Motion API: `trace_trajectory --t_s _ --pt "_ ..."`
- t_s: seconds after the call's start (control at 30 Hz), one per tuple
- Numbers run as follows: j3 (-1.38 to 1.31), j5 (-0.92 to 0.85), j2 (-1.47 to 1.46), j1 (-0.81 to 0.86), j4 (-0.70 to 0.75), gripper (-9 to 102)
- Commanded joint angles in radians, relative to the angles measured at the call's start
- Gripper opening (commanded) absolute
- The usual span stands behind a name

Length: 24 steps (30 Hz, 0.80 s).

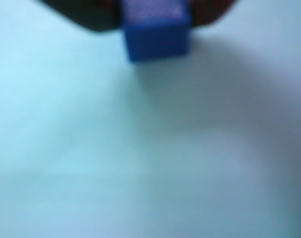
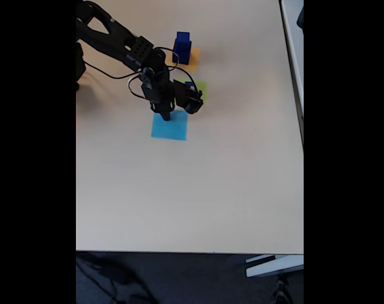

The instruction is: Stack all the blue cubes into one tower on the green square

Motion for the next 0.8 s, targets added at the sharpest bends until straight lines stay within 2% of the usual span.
trace_trajectory --t_s 0.0,0.33,0.77 --pt "-0.034 0.018 0.107 -0.003 0.021 1" --pt "-0.221 0.149 0.215 -0.067 0.209 2" --pt "-0.4 0.38 0.104 -0.239 0.242 2"
